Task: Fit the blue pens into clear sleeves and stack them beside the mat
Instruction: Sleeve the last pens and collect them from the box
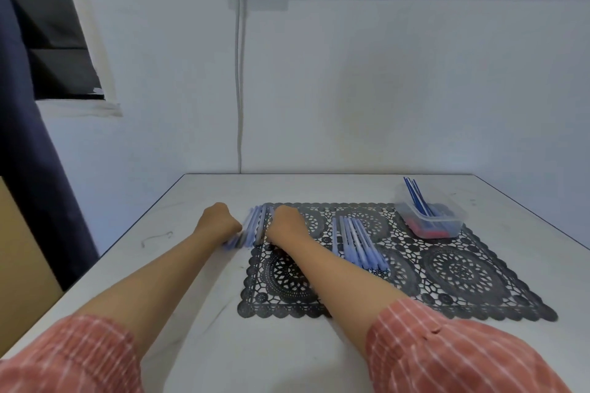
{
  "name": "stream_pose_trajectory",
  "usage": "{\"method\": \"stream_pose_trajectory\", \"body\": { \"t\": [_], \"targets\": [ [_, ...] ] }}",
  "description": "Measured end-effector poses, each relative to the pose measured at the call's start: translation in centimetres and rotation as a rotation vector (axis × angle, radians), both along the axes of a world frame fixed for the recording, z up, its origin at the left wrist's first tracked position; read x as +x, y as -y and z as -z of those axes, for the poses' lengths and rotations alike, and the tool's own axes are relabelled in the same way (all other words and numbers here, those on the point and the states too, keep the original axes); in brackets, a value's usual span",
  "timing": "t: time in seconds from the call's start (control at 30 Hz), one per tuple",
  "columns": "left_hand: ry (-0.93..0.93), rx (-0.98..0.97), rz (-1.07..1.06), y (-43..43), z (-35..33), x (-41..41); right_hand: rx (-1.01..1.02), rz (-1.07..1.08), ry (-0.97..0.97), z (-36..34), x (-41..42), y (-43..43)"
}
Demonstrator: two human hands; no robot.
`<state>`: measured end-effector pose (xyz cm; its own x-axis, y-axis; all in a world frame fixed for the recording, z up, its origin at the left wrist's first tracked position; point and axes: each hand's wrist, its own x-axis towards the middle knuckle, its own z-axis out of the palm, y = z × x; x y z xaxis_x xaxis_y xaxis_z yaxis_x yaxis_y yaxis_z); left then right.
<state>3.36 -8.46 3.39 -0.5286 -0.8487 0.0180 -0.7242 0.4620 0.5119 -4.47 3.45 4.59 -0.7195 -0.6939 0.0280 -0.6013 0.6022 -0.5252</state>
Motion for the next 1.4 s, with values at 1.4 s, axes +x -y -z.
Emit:
{"method": "stream_pose_trajectory", "body": {
  "t": [1.4],
  "targets": [
    [-0.220, -0.056, 0.067, -8.1, -2.0, -3.6, -0.139, -0.020, 0.098, -2.4, -3.2, -6.7]
  ]
}}
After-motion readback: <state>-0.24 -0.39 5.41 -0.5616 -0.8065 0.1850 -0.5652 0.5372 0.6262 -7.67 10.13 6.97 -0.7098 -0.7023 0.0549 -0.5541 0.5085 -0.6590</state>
